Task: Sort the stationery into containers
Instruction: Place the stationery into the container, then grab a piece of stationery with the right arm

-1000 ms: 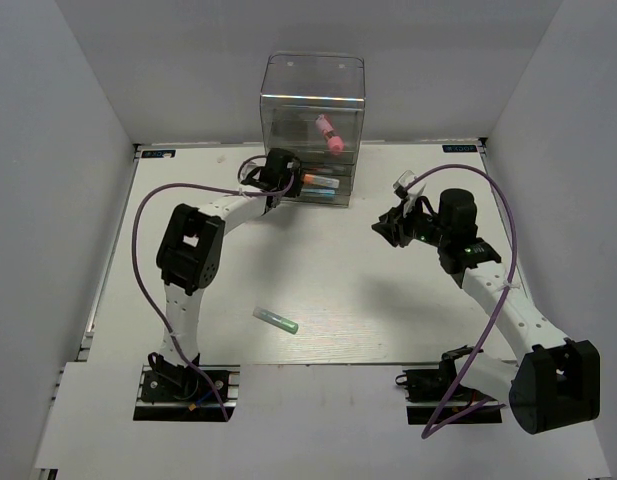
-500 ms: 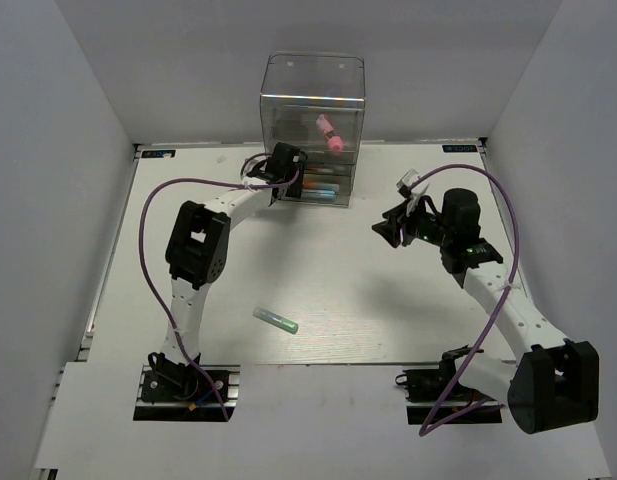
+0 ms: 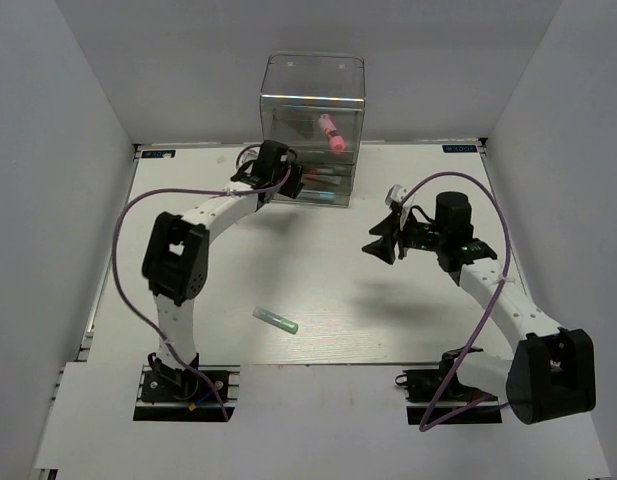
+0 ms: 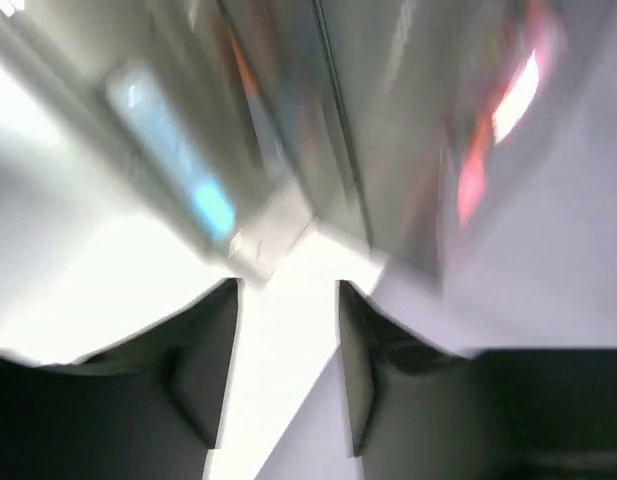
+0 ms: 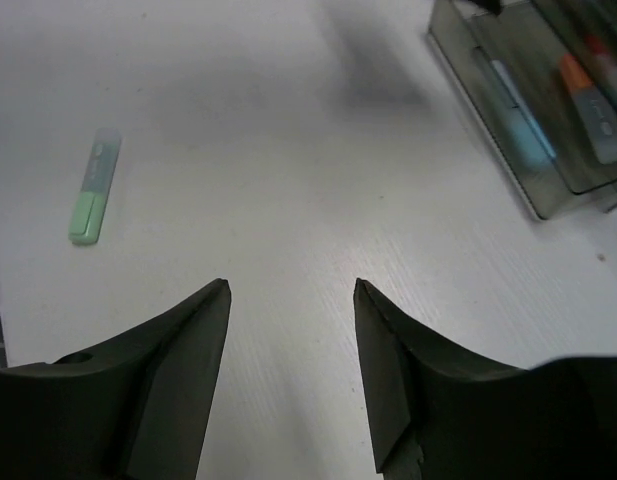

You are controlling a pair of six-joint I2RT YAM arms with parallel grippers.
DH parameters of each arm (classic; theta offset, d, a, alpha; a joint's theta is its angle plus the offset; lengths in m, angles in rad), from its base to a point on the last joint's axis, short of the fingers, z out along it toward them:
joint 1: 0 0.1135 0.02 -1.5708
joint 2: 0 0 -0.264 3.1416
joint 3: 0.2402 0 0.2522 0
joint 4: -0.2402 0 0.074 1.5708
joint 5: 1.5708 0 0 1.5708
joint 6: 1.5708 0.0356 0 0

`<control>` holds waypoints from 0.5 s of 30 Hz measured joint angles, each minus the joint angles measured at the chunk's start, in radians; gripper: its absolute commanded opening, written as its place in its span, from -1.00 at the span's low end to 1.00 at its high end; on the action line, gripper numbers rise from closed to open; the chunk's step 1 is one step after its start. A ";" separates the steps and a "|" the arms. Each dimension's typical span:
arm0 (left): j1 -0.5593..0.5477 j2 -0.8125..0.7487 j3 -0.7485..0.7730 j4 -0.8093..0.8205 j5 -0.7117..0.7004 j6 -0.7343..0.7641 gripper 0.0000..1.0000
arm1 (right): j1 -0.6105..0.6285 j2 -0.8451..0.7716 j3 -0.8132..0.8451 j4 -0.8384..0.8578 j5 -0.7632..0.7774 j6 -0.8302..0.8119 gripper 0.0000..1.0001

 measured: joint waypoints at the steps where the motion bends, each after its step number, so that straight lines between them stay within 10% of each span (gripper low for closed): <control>1: 0.001 -0.052 -0.051 0.014 0.032 0.039 -0.26 | 0.009 0.013 0.000 -0.013 -0.015 -0.014 0.16; 4: 0.005 -0.223 -0.212 0.029 0.093 0.175 -0.71 | 0.060 0.048 0.000 -0.049 -0.018 -0.041 0.07; 7: 0.019 -0.393 -0.371 0.040 0.157 0.381 -0.67 | 0.157 0.086 0.000 -0.069 0.009 -0.071 -0.04; 15: 0.068 -0.743 -0.609 -0.047 0.195 1.017 0.56 | 0.467 0.412 0.237 -0.210 0.216 -0.089 -0.13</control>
